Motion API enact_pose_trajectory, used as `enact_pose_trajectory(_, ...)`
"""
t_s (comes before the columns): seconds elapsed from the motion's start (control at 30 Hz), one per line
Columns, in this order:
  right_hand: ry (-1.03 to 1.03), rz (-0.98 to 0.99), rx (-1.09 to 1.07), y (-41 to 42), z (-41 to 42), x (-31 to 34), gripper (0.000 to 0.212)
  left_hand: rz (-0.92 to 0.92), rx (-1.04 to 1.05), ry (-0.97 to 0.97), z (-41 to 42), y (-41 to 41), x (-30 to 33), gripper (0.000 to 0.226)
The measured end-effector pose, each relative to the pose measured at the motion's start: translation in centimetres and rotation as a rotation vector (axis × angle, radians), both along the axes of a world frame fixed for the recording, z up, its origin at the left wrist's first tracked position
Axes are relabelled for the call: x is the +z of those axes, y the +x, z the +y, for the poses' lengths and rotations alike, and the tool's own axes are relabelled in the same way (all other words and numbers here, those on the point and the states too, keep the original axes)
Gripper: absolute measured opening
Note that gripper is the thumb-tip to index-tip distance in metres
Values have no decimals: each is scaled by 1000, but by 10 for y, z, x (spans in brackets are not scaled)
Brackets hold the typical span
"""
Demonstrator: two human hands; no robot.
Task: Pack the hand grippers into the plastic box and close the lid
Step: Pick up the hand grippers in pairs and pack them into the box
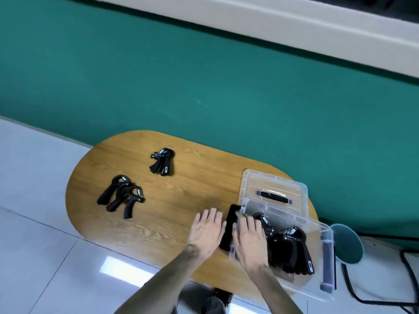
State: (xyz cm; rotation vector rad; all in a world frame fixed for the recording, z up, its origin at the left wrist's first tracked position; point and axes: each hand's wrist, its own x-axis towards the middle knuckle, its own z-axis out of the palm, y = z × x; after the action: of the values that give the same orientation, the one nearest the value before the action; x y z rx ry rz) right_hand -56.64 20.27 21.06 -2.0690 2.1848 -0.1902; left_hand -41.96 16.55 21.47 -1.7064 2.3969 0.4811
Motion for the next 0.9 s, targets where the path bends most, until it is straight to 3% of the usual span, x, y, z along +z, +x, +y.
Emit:
enact_pose_trajectory(0.4,129,151,144,131,-32,17,47,-58,164,15,-16,161,24,51)
enact_pose_trajectory(0.9,354,68,372,246,-129,-45,49,-183,245,251,-80,266,-42,62)
